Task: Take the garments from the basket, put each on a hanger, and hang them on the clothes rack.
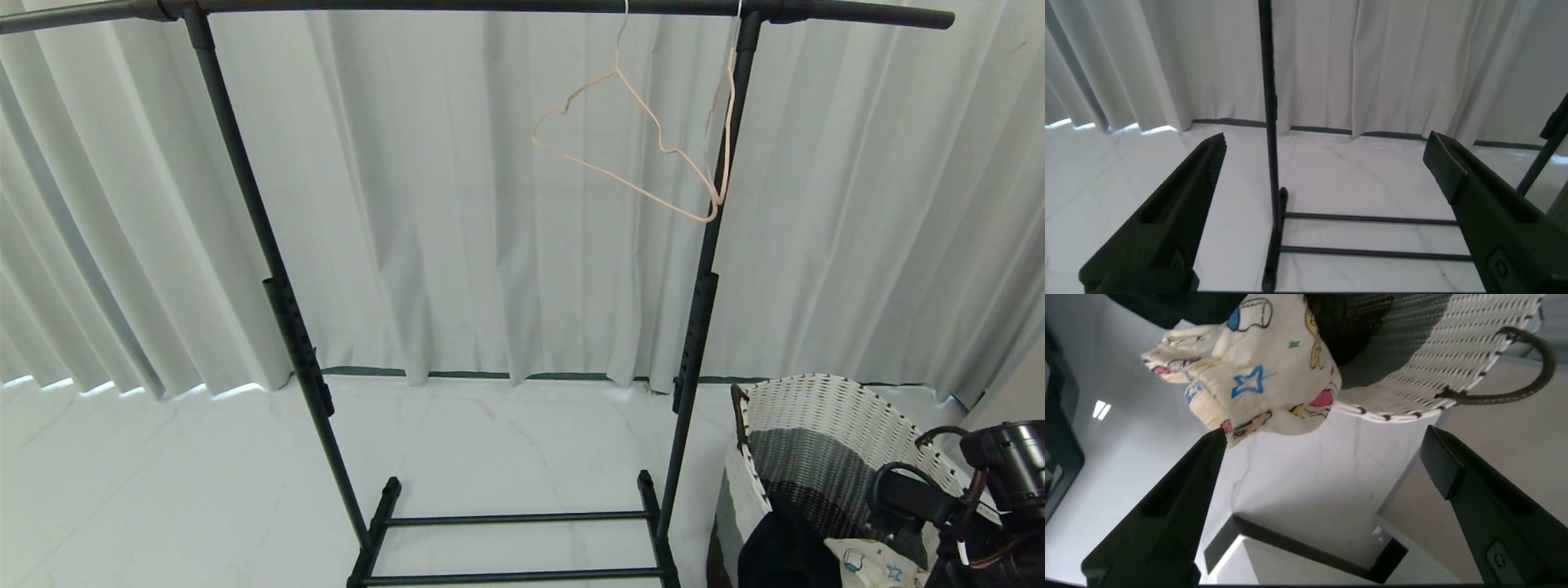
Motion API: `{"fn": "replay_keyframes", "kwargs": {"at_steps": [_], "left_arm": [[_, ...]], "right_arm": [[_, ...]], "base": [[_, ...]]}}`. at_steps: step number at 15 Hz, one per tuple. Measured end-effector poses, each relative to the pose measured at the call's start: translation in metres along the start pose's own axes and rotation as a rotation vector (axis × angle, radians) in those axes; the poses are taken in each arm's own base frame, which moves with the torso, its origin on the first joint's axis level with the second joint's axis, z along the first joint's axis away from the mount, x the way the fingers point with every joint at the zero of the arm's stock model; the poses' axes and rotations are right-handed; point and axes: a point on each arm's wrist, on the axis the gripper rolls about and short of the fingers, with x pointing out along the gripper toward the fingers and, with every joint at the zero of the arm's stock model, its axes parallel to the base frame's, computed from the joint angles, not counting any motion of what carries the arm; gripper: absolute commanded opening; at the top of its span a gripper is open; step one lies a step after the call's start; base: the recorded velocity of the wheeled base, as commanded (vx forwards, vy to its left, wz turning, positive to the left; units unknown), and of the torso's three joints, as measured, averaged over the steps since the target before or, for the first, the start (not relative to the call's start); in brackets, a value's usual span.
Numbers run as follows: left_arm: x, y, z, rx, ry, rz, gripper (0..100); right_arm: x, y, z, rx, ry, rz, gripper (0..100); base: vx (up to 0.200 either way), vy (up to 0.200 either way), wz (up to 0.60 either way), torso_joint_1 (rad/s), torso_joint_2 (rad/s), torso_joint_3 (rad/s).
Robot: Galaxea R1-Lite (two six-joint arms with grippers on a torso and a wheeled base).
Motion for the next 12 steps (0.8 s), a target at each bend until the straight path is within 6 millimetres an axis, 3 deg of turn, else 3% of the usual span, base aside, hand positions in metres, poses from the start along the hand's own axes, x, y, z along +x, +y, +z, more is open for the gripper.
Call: {"fn": "replay_keyframes", "kwargs": {"at_steps": [6, 12], "left_arm": [[0.0, 0.0, 0.0, 0.0, 0.0, 0.0, 100], [0.0, 0.0, 0.0, 0.0, 0.0, 0.0, 100]], "right_arm": [[0.004, -0.008, 0.01, 0.002, -0.054, -0.047, 100], [0.025, -0.006, 0.011, -0.045, 0.009, -0.038, 100]], "base": [[0.0, 0.0, 0.0, -0.009, 0.04, 0.025], [0.0, 0.0, 0.0, 0.0, 0.0, 0.0]]}}
